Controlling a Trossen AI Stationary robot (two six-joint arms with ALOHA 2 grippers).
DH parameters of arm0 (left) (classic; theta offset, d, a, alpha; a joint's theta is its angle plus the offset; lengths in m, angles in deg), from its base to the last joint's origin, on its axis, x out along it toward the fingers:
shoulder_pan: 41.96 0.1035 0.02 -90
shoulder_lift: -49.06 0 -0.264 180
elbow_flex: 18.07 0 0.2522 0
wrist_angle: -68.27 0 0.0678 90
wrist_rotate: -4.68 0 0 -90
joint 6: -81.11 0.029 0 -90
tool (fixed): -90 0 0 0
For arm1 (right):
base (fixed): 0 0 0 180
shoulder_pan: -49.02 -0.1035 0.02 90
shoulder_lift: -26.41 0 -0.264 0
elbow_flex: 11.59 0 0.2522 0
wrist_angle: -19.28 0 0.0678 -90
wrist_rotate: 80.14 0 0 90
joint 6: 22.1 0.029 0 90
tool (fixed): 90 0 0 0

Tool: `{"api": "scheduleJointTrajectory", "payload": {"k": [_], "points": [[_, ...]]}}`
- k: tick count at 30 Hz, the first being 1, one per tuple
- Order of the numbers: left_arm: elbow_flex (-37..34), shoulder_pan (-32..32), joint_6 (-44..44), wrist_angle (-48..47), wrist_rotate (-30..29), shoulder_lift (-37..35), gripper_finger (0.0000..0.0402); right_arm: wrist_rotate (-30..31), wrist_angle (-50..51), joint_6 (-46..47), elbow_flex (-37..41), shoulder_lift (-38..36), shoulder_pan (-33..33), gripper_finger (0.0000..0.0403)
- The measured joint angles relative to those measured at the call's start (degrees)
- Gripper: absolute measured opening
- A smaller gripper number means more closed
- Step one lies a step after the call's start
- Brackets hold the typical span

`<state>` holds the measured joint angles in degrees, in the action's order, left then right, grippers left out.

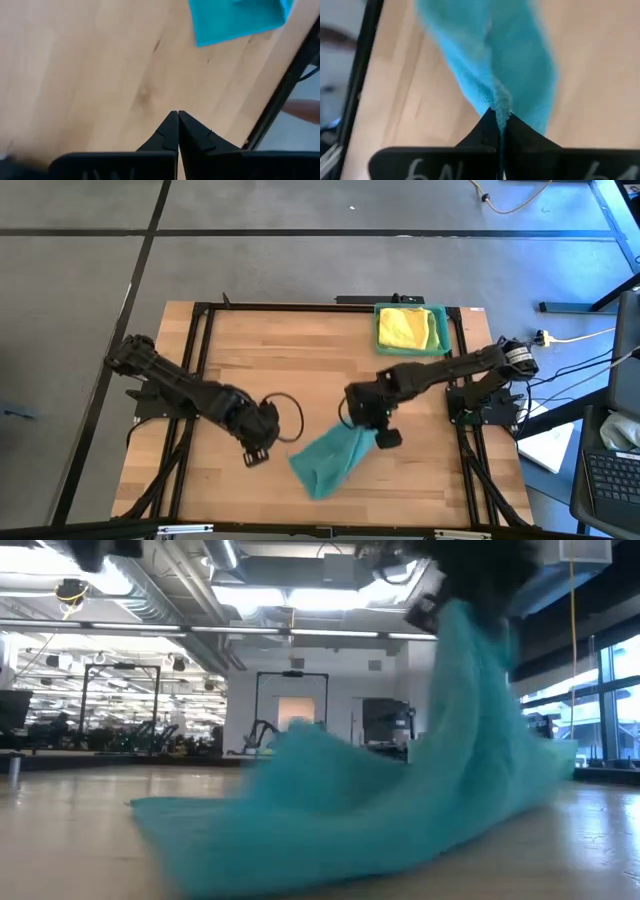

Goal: Fold microfiber towels
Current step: Fold the blue microfiber cloth

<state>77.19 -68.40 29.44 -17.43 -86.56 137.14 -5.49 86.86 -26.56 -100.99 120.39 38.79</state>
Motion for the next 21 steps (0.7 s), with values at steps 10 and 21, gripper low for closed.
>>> {"api": "scheduleJointTrajectory", "payload": {"k": [10,21], "points": [[0.8,8.7,11.6,17.5,-4.7,-7.4,0.0000,1.3,0.1,-0.7,-13.1,0.0,6.4,0.0005],[0.8,19.8,20.6,43.6,-0.2,-6.7,0.0079,3.2,4.7,-3.4,-24.4,0.0,5.9,0.0005]]}}
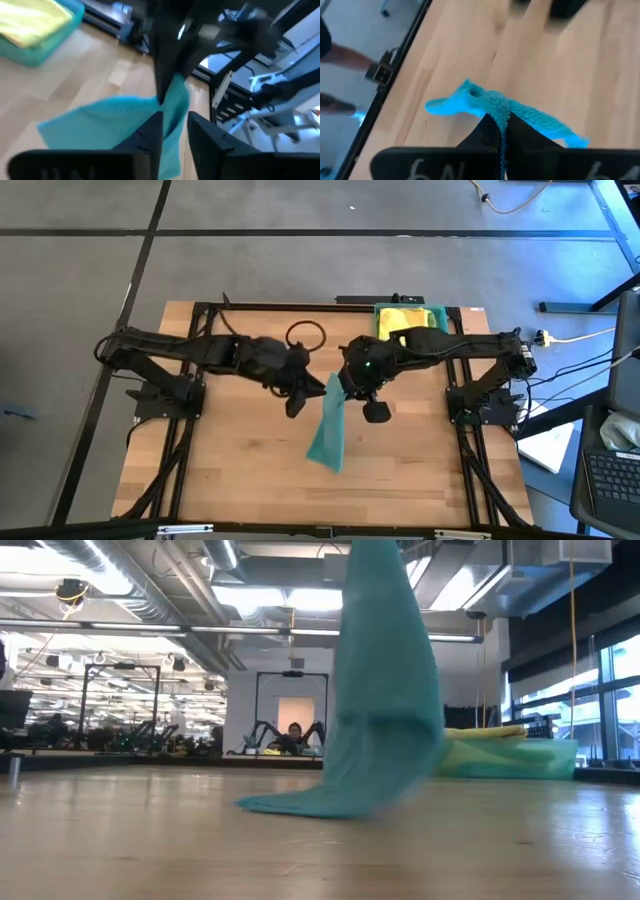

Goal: Fold microfiber towels
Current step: Fold the blue microfiber cloth

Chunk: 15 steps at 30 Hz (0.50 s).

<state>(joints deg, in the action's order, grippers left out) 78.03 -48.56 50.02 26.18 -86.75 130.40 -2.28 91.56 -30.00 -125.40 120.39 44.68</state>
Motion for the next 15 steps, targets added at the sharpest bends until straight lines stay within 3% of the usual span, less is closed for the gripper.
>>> {"api": "scheduleJointTrajectory", "payload": {"k": [6,15], "points": [[-0.1,2.5,-1.8,3.9,10.0,2.9,0.0131,4.4,0.2,1.8,-4.6,0.0,0.4,0.0005],[-0.1,2.5,0.0,4.6,12.8,7.5,0.0148,4.6,0.8,4.1,-5.2,0.0,1.1,0.0005]]}}
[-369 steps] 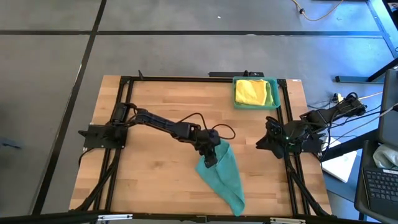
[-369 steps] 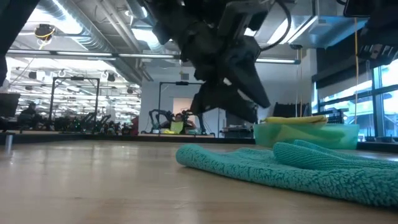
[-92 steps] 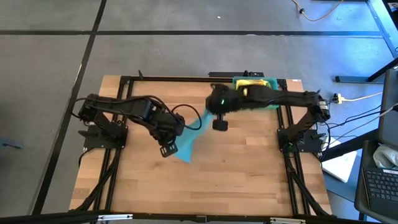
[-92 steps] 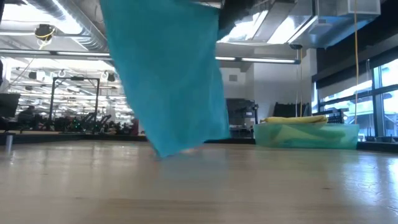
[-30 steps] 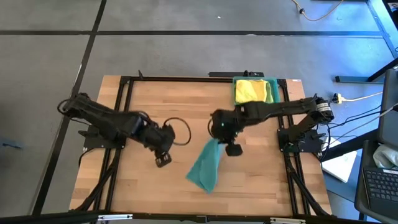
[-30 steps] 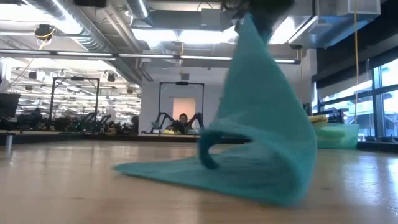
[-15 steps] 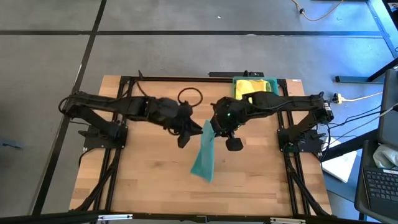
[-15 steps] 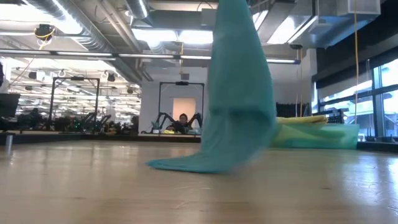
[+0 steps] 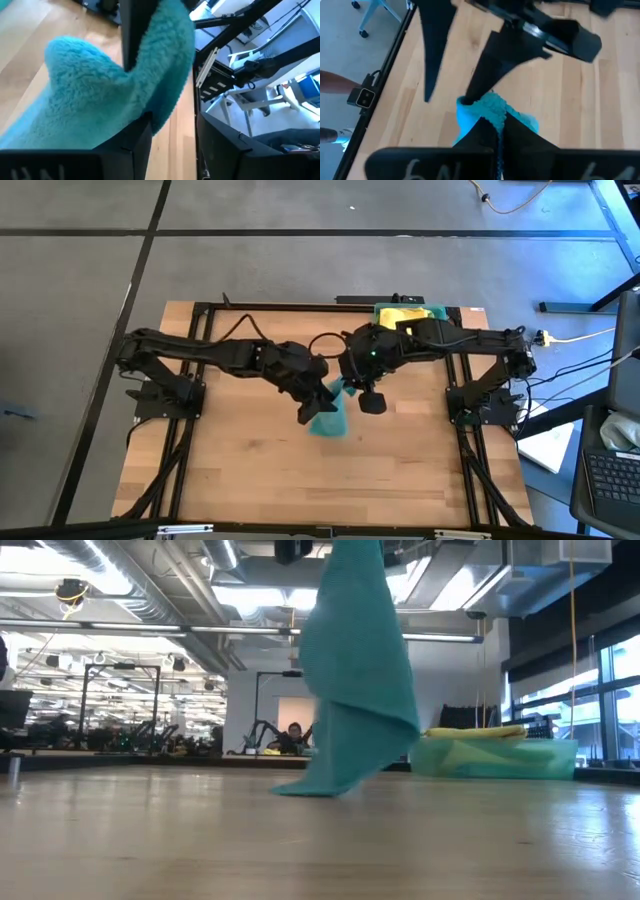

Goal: Fold microfiber towels
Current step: Fold the blue microfiber cloth

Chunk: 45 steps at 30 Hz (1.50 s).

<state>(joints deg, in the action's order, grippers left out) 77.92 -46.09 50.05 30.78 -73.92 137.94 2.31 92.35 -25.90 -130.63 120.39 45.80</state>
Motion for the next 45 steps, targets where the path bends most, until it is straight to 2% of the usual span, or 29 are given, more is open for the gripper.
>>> {"api": "scheduleJointTrajectory", "payload": {"k": [8,15,22,29,34,40,42,45], "points": [[0.0,0.2,1.4,-1.7,0.2,3.8,0.0148,0.4,0.0,0.7,0.0,0.0,0.1,0.0005],[0.1,-2.2,0.8,-2.0,0.9,8.1,0.0148,0.2,0.8,2.2,0.1,0.0,1.6,0.0005],[0.1,-4.3,0.8,-6.2,1.1,9.1,0.0148,0.3,1.6,2.0,0.2,-0.3,2.8,0.0005],[0.0,-6.3,0.6,-9.2,-4.5,9.2,0.0147,0.9,0.6,3.6,0.0,-2.0,4.2,0.0005],[-1.1,-6.9,0.0,-9.0,-11.8,9.2,0.0147,0.6,-2.8,6.6,0.0,-4.1,5.6,0.0005],[-1.3,-6.9,-0.3,-11.4,-14.3,8.3,0.0147,0.6,-1.4,6.5,0.0,-6.2,6.6,0.0005],[-1.3,-7.2,-0.3,-12.3,-17.1,6.8,0.0147,0.5,-1.4,6.5,0.0,-6.9,6.8,0.0005],[-1.3,-8.1,-0.1,-13.2,-24.6,3.3,0.0147,0.4,-1.5,8.1,0.0,-7.6,6.9,0.0005]]}}
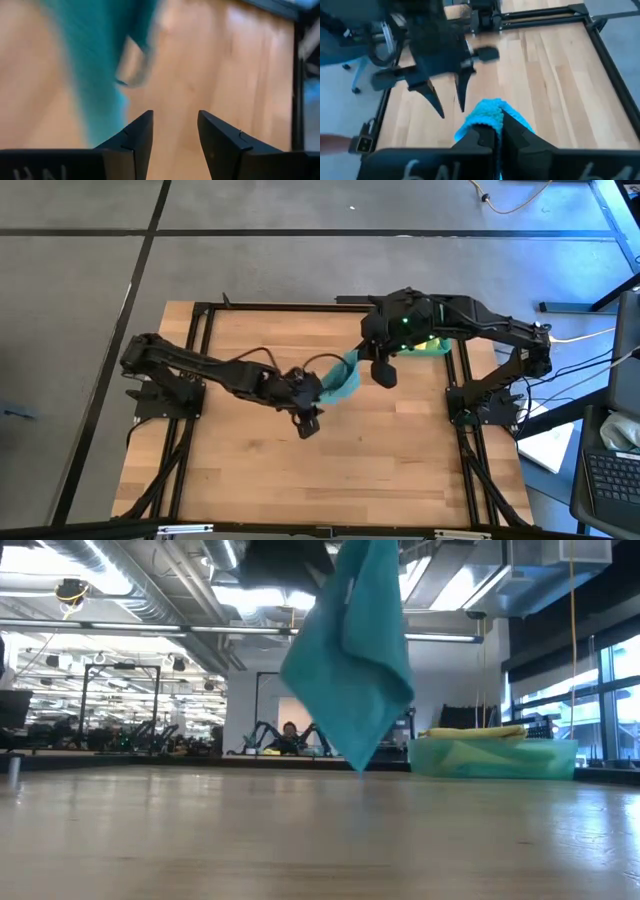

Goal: Fold microfiber towels
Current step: Fold the blue microfiber cloth

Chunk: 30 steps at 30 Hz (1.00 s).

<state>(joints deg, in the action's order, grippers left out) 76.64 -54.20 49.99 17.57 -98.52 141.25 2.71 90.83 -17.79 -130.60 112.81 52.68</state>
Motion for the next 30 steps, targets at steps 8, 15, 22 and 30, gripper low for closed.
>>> {"api": "scheduleJointTrajectory", "payload": {"k": [8,15,22,30], "points": [[0.1,-4.2,11.5,4.6,-13.4,-4.8,0.0147,-0.1,-6.9,8.0,-1.4,-0.1,0.0,0.0005],[0.1,-9.3,12.9,10.6,-25.6,-4.2,0.0147,5.0,-9.2,8.9,-7.2,0.6,0.0,0.0005],[0.2,-11.3,16.7,10.8,-39.6,-4.4,0.0147,5.2,-9.1,8.7,-8.3,0.6,0.0,0.0005],[0.2,-11.8,16.7,11.0,-44.6,-4.4,0.0147,5.1,-9.2,8.7,-8.3,0.6,0.0,0.0005]]}}
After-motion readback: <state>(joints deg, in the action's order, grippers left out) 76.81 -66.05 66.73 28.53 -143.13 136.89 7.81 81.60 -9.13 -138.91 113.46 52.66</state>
